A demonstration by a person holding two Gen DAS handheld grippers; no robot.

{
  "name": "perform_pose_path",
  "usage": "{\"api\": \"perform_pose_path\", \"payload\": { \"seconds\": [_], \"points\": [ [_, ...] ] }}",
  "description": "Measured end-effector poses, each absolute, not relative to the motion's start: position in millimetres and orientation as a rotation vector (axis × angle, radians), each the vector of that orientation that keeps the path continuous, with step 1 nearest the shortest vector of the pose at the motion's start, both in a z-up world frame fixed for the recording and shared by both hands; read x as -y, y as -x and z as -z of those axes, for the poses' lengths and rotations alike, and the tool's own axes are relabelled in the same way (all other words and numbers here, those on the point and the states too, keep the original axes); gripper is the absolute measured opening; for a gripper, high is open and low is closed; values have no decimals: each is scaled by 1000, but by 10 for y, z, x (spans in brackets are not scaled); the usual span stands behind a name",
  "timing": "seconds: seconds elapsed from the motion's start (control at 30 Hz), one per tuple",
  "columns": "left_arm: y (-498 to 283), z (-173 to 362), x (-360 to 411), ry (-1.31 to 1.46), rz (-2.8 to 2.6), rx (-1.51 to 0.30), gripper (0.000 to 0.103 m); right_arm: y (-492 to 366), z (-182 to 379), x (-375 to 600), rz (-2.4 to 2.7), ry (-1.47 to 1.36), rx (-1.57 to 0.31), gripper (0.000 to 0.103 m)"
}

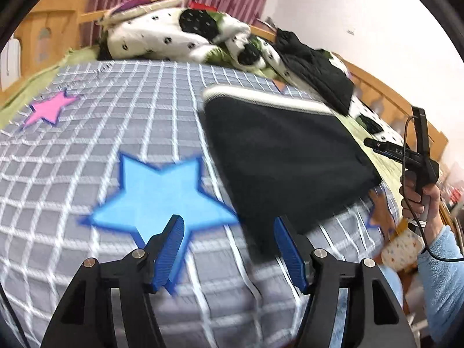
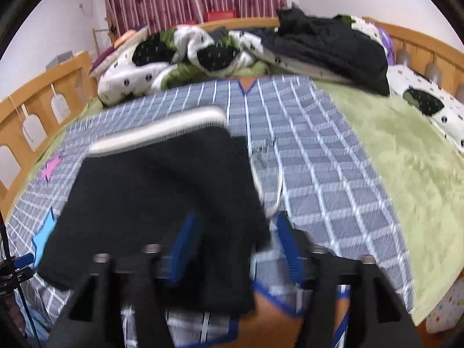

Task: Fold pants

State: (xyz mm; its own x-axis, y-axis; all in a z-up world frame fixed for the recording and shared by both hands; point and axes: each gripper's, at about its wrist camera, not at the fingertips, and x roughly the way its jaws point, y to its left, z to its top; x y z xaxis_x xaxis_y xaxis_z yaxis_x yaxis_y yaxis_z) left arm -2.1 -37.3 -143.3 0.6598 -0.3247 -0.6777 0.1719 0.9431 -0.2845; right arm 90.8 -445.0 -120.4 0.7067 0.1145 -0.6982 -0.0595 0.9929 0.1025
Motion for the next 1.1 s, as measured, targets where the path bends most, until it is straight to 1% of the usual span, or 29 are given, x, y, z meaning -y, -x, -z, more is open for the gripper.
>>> {"api": "perform_pose_path", "payload": {
  "seconds": [0.13, 0.2, 0.3, 0.4, 0.47, 0.5, 0.53, 0.6, 0.63, 0.67, 0.77, 0.83, 0.93, 1.0, 1.1],
  "points": [
    [-515, 1353, 353, 267, 279, -844, 63, -1393, 1186, 4454, -119, -78, -811, 67],
    [-848, 1381, 399, 277, 301, -865, 64, -1679, 1291, 4454, -134, -97, -874, 67],
    [-1342, 1566, 527, 278, 340, -941, 64, -2005, 1543, 4431, -165, -87, -993, 66],
    [-1724, 1885, 613, 329, 361, -1050, 65, -2080, 1621, 4415, -213, -51, -975, 66],
    [-1812, 2015, 599, 416, 384, -1040, 63, -2087, 1666, 4411, -226, -48, -978, 65],
    [-1840, 2037, 618, 450, 402, -1020, 60, -2112, 1715, 4427, -239, -67, -993, 65],
    [-1869, 2051, 660, 461, 418, -1023, 50, -2136, 1745, 4438, -257, -82, -1007, 65],
    [-1903, 2037, 720, 474, 411, -1026, 42, -2207, 1794, 4508, -307, -129, -1041, 65],
    [-1906, 1998, 733, 466, 410, -1022, 32, -2264, 1815, 4558, -332, -166, -1062, 65],
    [-1898, 1948, 729, 457, 403, -1013, 19, -2291, 1844, 4608, -364, -210, -1085, 63],
    [-1840, 1670, 638, 460, 460, -957, 16, -2285, 1824, 4664, -403, -299, -1107, 51],
    [-1814, 1461, 565, 472, 493, -924, 15, -2167, 1597, 4694, -406, -327, -1061, 24],
    [-1786, 1191, 341, 475, 490, -885, 11, -2000, 1262, 4516, -402, -324, -998, 21],
    [-1773, 1035, 29, 509, 466, -872, 11, -1918, 1103, 4286, -412, -306, -982, 21],
    [-1733, 877, -500, 506, 389, -873, 11, -1871, 981, 3894, -493, -379, -962, 21]
  ]
}}
